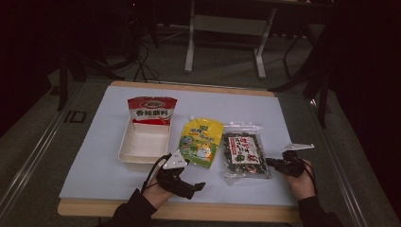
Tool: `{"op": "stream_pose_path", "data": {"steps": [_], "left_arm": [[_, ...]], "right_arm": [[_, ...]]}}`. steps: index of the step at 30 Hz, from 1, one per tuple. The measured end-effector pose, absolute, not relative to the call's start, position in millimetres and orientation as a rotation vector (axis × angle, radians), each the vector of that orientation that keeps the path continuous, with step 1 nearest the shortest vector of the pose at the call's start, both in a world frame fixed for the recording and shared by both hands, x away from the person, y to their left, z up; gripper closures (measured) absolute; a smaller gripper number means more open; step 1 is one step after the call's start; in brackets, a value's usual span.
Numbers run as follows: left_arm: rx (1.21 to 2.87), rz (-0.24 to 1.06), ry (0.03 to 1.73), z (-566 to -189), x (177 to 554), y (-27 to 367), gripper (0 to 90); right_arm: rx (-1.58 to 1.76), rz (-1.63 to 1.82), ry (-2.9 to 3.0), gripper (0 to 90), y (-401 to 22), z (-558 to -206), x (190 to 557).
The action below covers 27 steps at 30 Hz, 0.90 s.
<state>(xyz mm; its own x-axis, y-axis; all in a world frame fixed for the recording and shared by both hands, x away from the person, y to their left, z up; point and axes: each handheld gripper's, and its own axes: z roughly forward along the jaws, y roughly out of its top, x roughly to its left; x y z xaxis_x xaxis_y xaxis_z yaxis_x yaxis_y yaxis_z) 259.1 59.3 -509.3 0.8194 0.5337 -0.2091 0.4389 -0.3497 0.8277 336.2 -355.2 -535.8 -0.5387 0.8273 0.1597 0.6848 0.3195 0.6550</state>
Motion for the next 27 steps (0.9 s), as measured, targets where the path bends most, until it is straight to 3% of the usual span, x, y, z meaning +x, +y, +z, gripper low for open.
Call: {"op": "stream_pose_path", "data": {"steps": [15, 17, 24, 25, 27], "left_arm": [[2.029, 0.069, 0.701, -509.1, 277.4, 37.2, 6.5], [2.043, 0.073, 0.668, -507.1, 282.1, 30.0, 6.9], [2.037, 0.048, 0.672, -506.4, 297.4, 16.7, 15.2], [2.045, 0.049, 0.678, -507.4, 304.0, 11.6, 16.0], [2.049, 0.037, 0.687, -508.3, 308.0, 9.2, 16.0]], "right_arm": [[1.355, 1.037, 2.384, 89.5, -350.8, -530.4, 327.0], [1.333, 1.019, 2.356, 78.4, -351.3, -526.7, 326.9], [1.264, 1.038, 2.265, 60.2, -354.6, -510.4, 324.0], [1.249, 1.052, 2.234, 53.3, -355.1, -506.3, 322.5], [1.234, 1.061, 2.202, 47.9, -354.8, -503.5, 320.3]]}}
